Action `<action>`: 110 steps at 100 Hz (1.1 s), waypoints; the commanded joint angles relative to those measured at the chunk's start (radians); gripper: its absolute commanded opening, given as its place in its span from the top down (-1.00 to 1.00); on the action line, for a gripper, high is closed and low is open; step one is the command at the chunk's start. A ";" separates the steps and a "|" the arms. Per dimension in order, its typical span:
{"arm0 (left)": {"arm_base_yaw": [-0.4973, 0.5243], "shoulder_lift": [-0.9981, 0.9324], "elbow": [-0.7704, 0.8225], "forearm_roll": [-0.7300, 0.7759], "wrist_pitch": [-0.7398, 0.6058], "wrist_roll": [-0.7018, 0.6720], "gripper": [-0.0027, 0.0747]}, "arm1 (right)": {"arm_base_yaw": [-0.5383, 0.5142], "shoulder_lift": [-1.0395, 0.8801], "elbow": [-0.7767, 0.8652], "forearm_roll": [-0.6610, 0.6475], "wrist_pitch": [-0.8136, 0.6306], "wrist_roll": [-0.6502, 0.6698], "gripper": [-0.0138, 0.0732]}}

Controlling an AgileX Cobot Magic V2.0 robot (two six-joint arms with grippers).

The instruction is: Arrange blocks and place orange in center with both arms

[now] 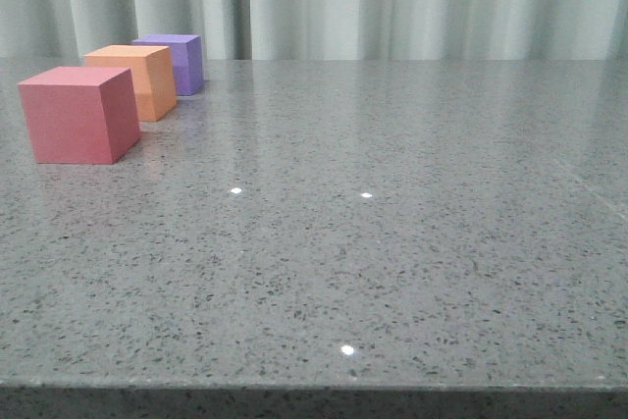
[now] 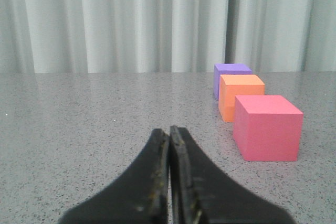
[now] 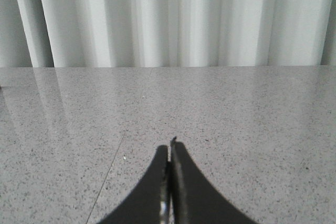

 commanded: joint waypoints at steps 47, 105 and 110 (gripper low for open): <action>-0.002 -0.037 0.040 0.000 -0.083 -0.002 0.98 | -0.006 -0.103 0.097 0.011 -0.168 -0.004 0.84; -0.002 -0.037 0.040 0.000 -0.083 -0.002 0.98 | -0.006 -0.103 0.097 0.011 -0.167 -0.004 0.84; -0.002 -0.037 0.040 0.000 -0.083 -0.002 0.98 | -0.006 -0.103 0.097 0.011 -0.167 -0.004 0.84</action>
